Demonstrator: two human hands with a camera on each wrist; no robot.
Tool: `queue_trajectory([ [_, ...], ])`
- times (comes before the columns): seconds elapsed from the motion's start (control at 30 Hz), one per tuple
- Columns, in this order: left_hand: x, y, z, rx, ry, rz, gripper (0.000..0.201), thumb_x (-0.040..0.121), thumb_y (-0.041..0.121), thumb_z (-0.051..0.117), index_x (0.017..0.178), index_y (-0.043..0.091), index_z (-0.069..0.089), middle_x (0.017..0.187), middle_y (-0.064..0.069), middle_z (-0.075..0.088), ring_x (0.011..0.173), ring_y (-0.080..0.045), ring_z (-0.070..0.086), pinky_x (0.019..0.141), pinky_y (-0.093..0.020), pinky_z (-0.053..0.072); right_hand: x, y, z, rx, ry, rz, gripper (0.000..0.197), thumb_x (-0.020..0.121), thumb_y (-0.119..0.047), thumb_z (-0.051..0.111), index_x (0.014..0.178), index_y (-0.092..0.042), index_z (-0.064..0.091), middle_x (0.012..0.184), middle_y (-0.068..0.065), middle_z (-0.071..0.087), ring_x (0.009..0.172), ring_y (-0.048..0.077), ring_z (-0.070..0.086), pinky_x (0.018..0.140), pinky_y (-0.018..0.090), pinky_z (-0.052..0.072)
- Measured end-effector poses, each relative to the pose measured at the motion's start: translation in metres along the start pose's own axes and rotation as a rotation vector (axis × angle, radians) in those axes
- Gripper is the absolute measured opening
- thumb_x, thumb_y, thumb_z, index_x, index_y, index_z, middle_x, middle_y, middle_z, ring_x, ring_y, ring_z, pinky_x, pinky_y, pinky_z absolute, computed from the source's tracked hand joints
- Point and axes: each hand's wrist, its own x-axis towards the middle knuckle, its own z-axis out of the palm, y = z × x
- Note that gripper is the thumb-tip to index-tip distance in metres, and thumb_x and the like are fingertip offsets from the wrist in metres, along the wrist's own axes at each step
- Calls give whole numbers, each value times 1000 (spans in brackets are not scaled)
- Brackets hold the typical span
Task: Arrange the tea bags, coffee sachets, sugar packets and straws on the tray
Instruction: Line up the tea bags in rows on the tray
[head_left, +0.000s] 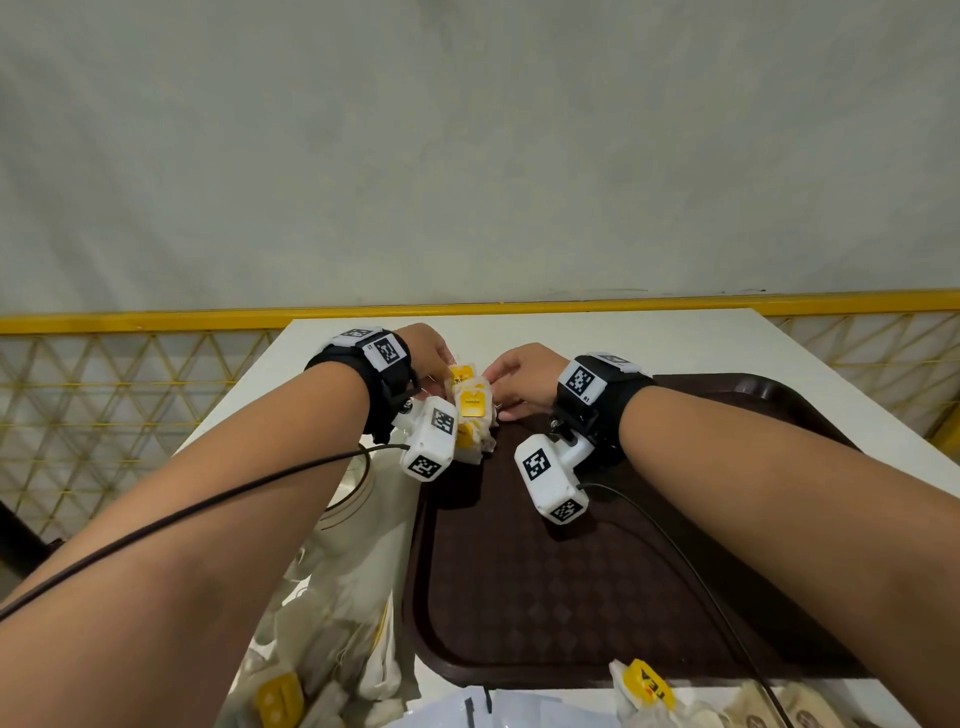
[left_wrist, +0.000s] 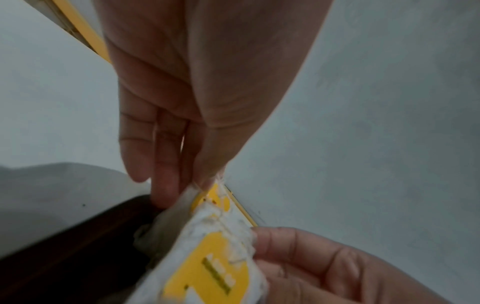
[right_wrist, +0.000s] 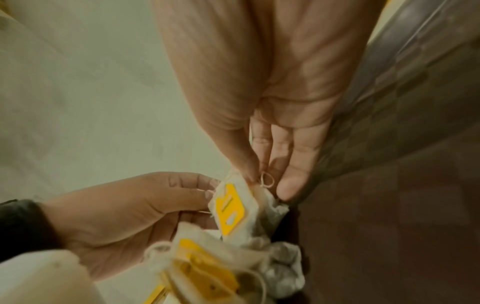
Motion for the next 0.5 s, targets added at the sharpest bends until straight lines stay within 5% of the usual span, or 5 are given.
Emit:
queue_trajectory([
  [0.1,1,-6,0,-76,54,4,10,85,-2,65,84,7,59,78,-9,62,69,-19,62,79,-37,54,3,5,3,6,42,-17,19,83,9,62,94,-6,61,81,9,62,73,20,63,79,33,58],
  [0.2,-1,-10,-3,-108,102,-10,14,85,-4,63,77,7,59,79,-11,62,65,-18,60,75,-35,54,-1,5,4,4,64,-2,19,82,8,64,95,-6,60,79,7,61,72,19,63,73,28,59],
  [0.3,-5,-10,-1,-73,69,-42,10,84,-6,63,79,3,64,84,-18,65,70,-26,63,77,-39,55,-6,2,7,23,64,54,16,84,9,64,89,-6,60,78,10,59,66,20,62,55,21,57],
  [0.4,-8,-5,2,-16,58,-52,14,85,-7,62,97,-4,67,80,-18,64,70,-29,63,87,-43,54,-5,3,13,11,79,79,16,82,9,66,87,-5,62,78,11,61,72,23,66,67,32,60],
  [0.5,-8,0,1,59,84,-55,18,87,-3,59,105,-6,64,85,-15,65,79,-29,64,91,-43,53,-3,3,15,-9,84,66,23,82,9,64,103,0,63,81,10,62,74,23,66,74,36,60],
])
